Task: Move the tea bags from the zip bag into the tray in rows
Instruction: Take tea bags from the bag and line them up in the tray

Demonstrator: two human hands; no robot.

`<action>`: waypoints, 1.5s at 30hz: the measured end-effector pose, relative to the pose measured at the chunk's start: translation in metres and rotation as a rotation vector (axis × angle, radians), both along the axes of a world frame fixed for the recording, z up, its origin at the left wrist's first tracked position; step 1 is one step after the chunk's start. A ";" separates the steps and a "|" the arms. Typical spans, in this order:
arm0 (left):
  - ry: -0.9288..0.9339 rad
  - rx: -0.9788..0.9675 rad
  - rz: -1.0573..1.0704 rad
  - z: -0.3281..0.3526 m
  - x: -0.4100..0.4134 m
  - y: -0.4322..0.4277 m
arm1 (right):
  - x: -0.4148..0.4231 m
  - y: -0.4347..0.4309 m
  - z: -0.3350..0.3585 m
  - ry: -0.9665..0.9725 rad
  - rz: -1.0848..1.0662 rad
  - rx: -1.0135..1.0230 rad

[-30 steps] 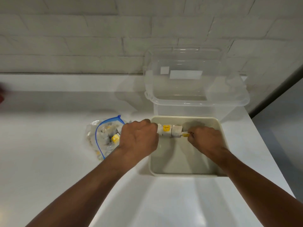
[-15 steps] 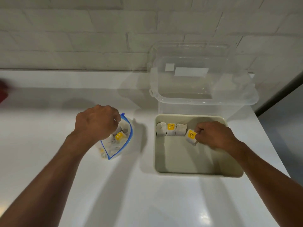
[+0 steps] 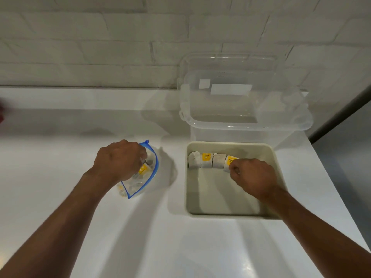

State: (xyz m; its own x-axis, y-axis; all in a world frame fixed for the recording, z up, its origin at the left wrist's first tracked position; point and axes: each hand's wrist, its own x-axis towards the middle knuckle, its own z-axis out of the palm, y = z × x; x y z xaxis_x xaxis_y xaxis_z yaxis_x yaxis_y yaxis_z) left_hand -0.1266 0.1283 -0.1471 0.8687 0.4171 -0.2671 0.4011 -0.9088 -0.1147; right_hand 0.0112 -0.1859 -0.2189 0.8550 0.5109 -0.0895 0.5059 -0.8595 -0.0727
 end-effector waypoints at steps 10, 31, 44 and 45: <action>-0.097 0.023 -0.075 -0.024 -0.003 -0.022 | -0.029 0.041 0.037 -0.101 0.034 0.159; -0.166 0.097 -0.079 -0.039 -0.024 0.025 | -0.087 0.216 0.051 0.081 0.294 -0.021; -0.133 -0.030 -0.128 -0.039 -0.029 0.047 | -0.087 0.235 0.032 0.075 0.261 -0.024; -0.141 -0.029 -0.128 -0.038 -0.029 0.047 | -0.086 0.235 0.033 0.063 0.250 -0.003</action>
